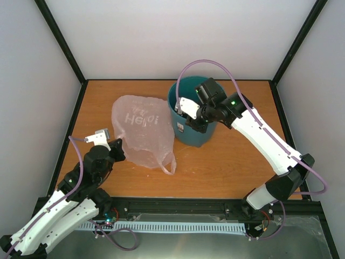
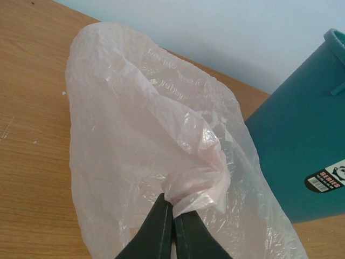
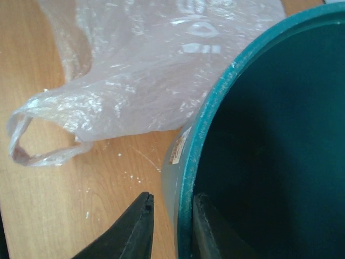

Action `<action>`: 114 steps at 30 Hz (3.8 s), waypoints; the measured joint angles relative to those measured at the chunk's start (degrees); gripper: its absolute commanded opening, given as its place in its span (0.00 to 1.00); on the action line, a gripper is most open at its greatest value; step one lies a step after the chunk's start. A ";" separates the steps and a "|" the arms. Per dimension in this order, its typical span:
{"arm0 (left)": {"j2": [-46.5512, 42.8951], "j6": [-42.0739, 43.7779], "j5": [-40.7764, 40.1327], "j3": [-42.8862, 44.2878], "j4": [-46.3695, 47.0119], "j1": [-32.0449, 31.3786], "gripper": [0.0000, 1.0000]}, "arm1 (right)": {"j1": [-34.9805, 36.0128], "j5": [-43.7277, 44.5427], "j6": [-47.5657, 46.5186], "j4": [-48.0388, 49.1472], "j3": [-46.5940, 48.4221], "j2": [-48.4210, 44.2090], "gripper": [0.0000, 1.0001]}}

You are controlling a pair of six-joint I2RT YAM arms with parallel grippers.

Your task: Put the trash bags into the trash bin

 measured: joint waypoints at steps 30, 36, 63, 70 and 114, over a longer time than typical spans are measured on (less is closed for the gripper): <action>0.00 0.00 -0.20 0.00 -0.02 0.00 0.01 | 22.71 6.91 -2.99 14.84 -33.14 -4.09 0.57; 0.00 0.00 -0.20 0.00 -0.02 0.00 0.01 | 23.39 5.40 -2.71 19.71 -33.11 -1.90 0.57; 0.66 3.17 -2.69 15.50 -7.65 0.00 0.01 | 24.00 6.19 4.90 22.27 -4.09 7.13 0.03; 12.92 12.37 -3.52 41.22 -9.60 0.00 0.01 | 21.09 8.66 3.98 21.38 19.61 10.10 0.03; 56.15 19.47 32.26 87.95 8.15 0.00 0.01 | 6.47 21.46 -0.81 36.37 28.94 -14.47 0.03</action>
